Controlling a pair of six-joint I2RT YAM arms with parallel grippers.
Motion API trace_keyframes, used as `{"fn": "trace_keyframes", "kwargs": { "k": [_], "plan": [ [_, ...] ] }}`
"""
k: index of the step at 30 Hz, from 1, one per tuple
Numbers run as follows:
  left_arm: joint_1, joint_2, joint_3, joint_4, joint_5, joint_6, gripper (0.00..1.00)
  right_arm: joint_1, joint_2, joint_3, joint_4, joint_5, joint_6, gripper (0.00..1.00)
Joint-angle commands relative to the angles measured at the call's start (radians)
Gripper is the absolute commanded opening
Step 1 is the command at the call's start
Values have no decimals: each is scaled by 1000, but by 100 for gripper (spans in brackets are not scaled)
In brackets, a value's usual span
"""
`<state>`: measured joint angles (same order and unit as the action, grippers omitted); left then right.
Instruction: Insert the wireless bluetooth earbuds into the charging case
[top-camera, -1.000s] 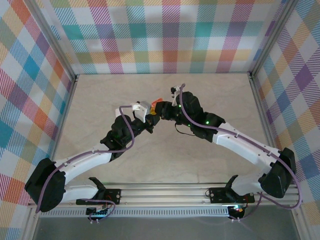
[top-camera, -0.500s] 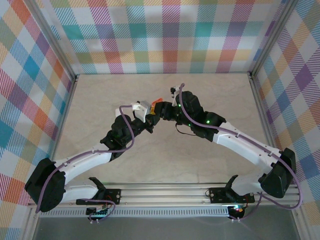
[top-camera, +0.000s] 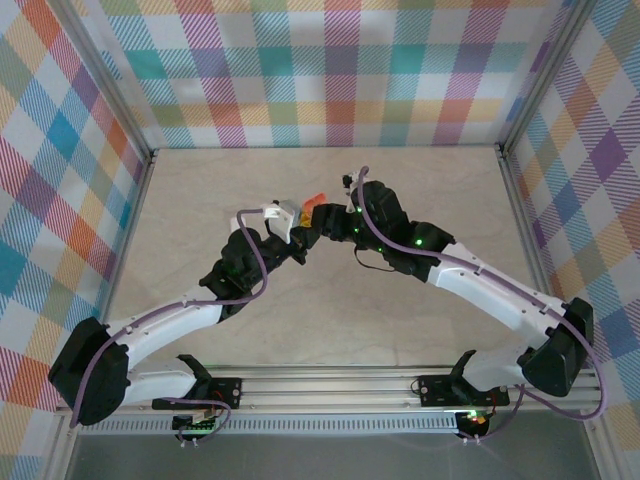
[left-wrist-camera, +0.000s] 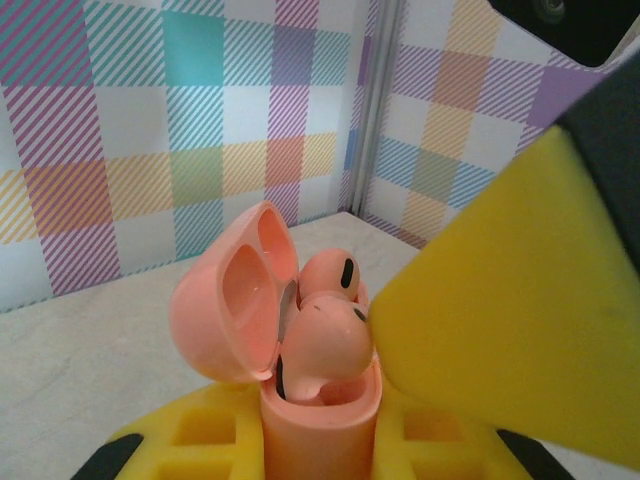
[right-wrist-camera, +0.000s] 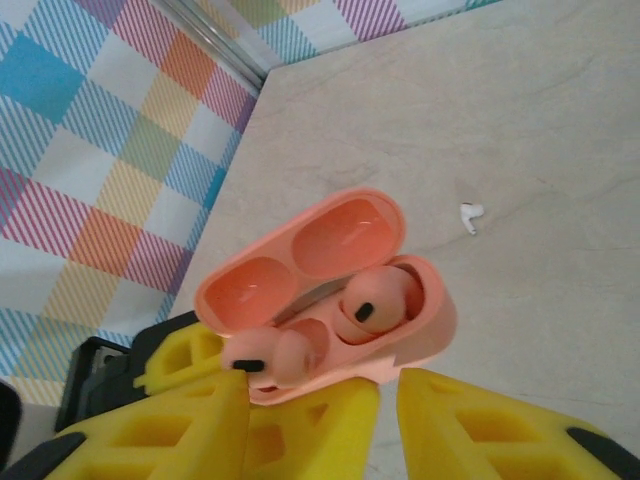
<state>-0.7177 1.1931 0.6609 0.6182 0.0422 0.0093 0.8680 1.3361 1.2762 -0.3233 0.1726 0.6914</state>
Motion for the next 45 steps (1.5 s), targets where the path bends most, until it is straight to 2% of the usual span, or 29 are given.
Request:
{"fn": "trace_keyframes", "kwargs": {
  "k": [1,4,9,10,12,13,15,18,20,24,29,39,41,45],
  "plan": [
    [-2,-31,31,-9,20,10,0,4,-60,45,-35,52,-71,45],
    [0,-36,31,-27,50,7,0,-10,-70,80,-67,27,-125,46],
    [1,-47,40,-72,121,8,0,-64,-37,201,-175,-144,-249,45],
    [3,-50,42,-83,138,10,0,-75,-29,223,-194,-186,-271,42],
    [7,-53,46,-115,187,14,0,-99,-7,280,-245,-294,-332,25],
    [11,-53,46,-126,211,12,0,-104,3,302,-269,-327,-363,20],
    [18,-58,41,-137,261,-1,0,-109,22,341,-328,-386,-429,14],
    [31,-71,32,-132,322,-22,0,-113,45,385,-421,-465,-515,10],
    [39,-80,34,-142,358,-27,0,-113,52,397,-470,-507,-565,10],
    [54,-93,48,-163,418,-33,0,-113,37,377,-534,-489,-644,23],
    [57,-84,75,-198,457,-36,0,-114,5,327,-539,-392,-691,17],
    [57,-49,100,-198,481,-68,0,-113,25,323,-525,-476,-703,16],
    [57,-49,100,-196,478,-68,0,-114,24,317,-521,-493,-704,17],
    [57,-49,103,-196,476,-68,0,-113,22,295,-513,-511,-710,28]
  ]
}}
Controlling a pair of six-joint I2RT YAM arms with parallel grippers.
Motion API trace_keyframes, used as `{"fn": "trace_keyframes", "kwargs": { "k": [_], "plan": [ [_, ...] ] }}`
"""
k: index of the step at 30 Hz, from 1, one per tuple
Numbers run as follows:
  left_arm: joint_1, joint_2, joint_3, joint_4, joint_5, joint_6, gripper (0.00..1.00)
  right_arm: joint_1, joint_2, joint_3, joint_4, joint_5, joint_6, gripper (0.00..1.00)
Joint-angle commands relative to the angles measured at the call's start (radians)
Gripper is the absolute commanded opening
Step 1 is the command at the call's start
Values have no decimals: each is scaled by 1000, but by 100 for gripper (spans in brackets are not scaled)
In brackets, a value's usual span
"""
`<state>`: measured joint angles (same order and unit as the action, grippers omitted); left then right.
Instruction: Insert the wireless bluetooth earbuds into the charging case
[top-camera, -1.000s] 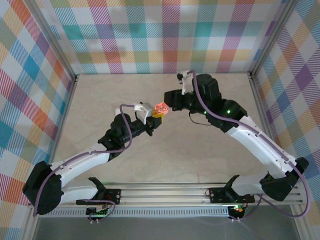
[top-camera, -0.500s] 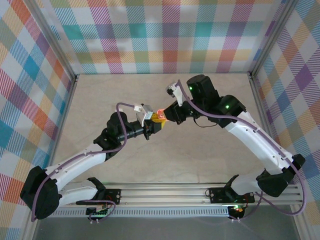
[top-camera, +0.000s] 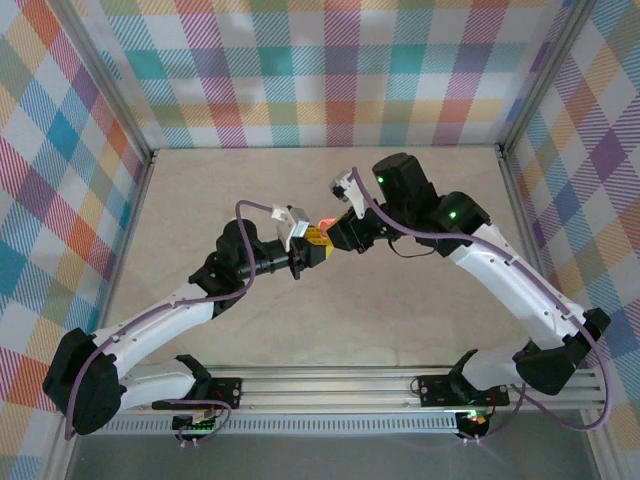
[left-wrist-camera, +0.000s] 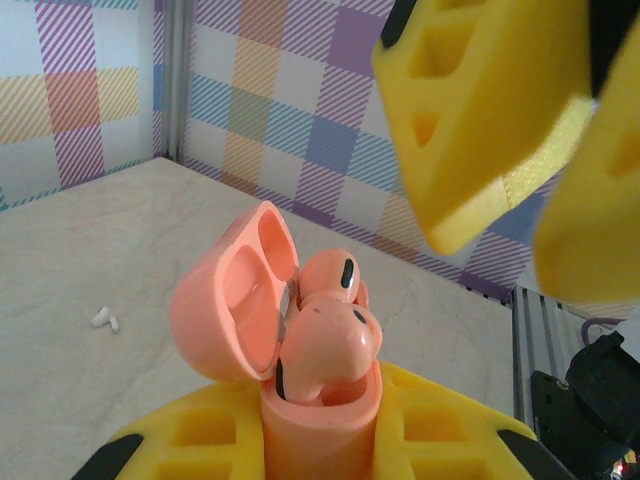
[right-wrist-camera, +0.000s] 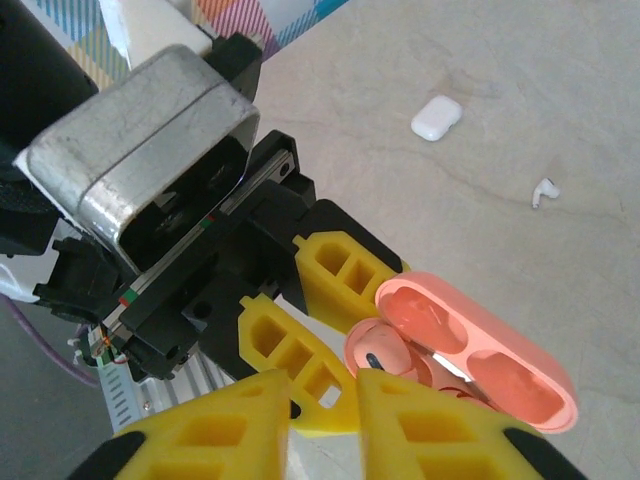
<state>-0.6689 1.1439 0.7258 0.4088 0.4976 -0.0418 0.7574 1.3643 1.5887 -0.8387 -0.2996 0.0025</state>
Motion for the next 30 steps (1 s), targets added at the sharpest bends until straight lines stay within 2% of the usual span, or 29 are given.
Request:
{"fn": "trace_keyframes", "kwargs": {
  "k": [1,8,16,30],
  "plan": [
    [8,-1,41,13,22,-16,0,-3,-5,-20,3,-33,-23,29],
    [8,-6,52,-2,27,-15,0,-4,17,-7,-18,71,-30,23],
    [6,-5,58,-1,33,-20,0,-3,25,-7,-17,122,-27,20],
    [5,-2,39,1,16,-17,0,-6,-40,38,-16,92,-10,20]
  ]
}}
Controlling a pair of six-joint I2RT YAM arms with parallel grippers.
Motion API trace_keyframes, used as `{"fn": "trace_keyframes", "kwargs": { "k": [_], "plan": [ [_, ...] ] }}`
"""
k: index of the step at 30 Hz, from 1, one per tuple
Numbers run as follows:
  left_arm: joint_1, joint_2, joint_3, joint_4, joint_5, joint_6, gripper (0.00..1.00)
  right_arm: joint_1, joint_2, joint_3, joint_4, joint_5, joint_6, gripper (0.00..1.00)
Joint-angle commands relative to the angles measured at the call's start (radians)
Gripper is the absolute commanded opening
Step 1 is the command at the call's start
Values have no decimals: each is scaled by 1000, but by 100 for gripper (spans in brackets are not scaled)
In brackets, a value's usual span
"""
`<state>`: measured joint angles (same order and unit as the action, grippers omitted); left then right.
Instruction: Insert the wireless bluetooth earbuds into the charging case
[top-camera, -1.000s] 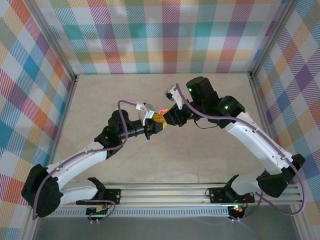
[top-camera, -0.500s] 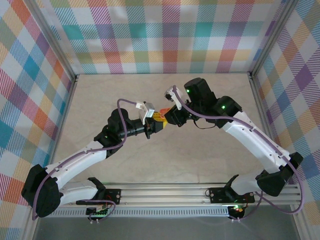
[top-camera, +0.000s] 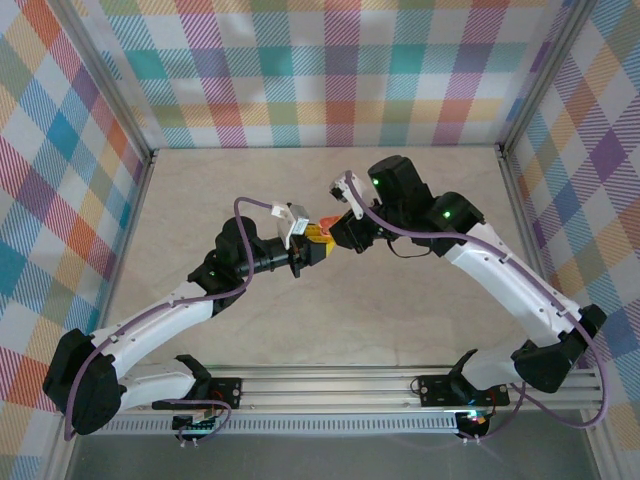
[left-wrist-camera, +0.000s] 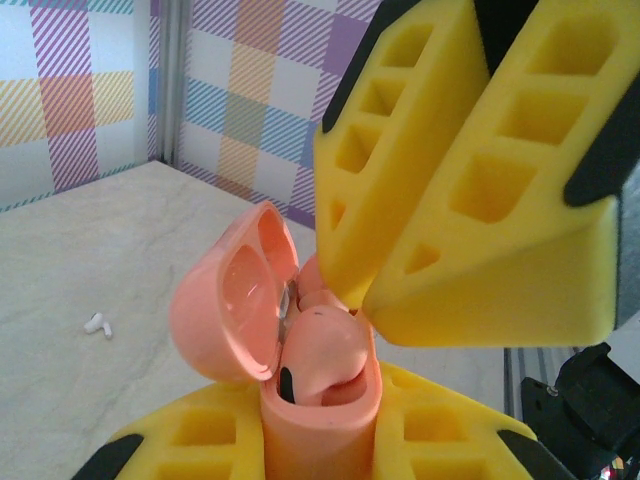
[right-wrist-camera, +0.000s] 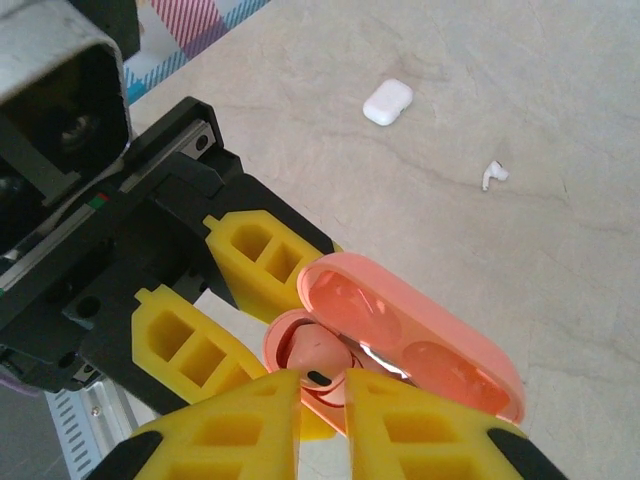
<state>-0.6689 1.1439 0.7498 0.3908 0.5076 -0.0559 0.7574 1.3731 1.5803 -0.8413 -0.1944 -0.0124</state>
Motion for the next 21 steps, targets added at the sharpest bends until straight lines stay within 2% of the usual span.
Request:
{"fn": "trace_keyframes", "kwargs": {
  "k": [1,6,9,12,14,17,21],
  "plan": [
    [5,-2,13,20,6,-1,0,-6,-56,54,-13,-10,4,20],
    [5,-5,10,17,9,-1,0,-30,-57,73,-20,42,17,21],
    [6,-9,3,19,15,7,0,-67,-15,99,-53,83,56,21],
    [6,-19,-3,16,23,12,0,-120,39,120,-77,69,114,21],
    [5,-21,-16,28,19,9,0,-158,74,124,-80,17,154,22],
    [3,-17,-20,36,22,4,0,-210,128,129,-74,-127,217,23],
    [2,-9,-18,36,23,16,0,-216,183,123,-56,-299,240,23]
  ]
}}
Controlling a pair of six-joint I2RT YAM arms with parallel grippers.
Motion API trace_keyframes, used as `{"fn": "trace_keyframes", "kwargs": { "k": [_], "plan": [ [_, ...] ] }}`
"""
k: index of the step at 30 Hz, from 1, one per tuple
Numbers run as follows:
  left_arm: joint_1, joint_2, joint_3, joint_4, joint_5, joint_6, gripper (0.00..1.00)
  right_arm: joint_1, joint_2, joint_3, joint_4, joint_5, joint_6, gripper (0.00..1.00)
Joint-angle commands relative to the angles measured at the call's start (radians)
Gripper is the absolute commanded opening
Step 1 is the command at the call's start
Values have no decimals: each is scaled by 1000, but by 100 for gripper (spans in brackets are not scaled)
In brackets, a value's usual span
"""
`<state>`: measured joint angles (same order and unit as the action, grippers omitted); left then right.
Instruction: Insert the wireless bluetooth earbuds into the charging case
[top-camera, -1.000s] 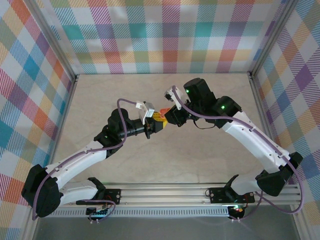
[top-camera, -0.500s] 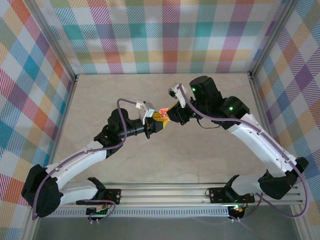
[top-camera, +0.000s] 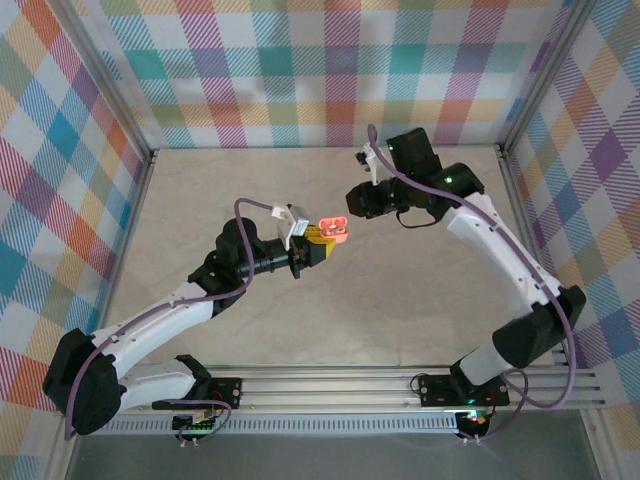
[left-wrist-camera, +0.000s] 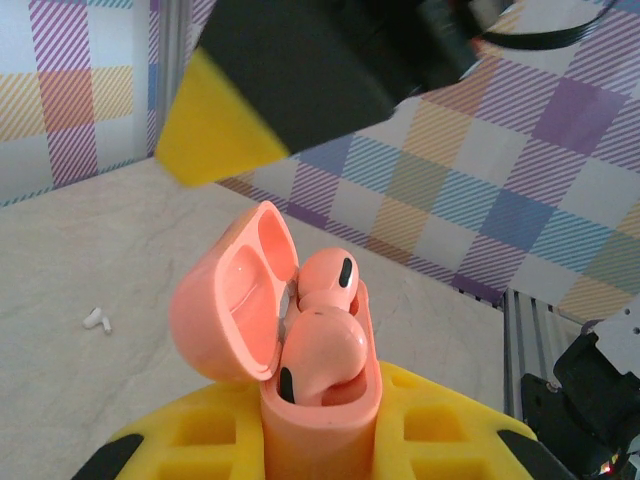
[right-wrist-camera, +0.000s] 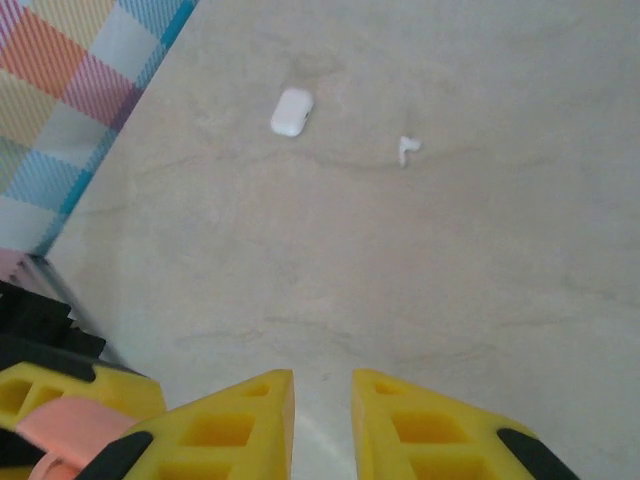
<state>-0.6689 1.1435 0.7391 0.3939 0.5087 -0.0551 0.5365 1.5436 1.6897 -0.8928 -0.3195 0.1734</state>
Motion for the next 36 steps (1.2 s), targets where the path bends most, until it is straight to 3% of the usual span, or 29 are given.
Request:
{"fn": "trace_keyframes", "kwargs": {
  "k": [1,7,27,36],
  "plan": [
    [2,-7,-7,35,20,17,0,5,21,5,6,-205,65,23],
    [2,8,11,24,16,20,0,5,22,-128,154,-333,173,22],
    [2,-73,-67,34,-129,14,0,8,85,-152,195,-540,209,19],
    [2,-68,-75,49,-154,4,0,10,51,-161,182,-511,183,19]
  ]
}}
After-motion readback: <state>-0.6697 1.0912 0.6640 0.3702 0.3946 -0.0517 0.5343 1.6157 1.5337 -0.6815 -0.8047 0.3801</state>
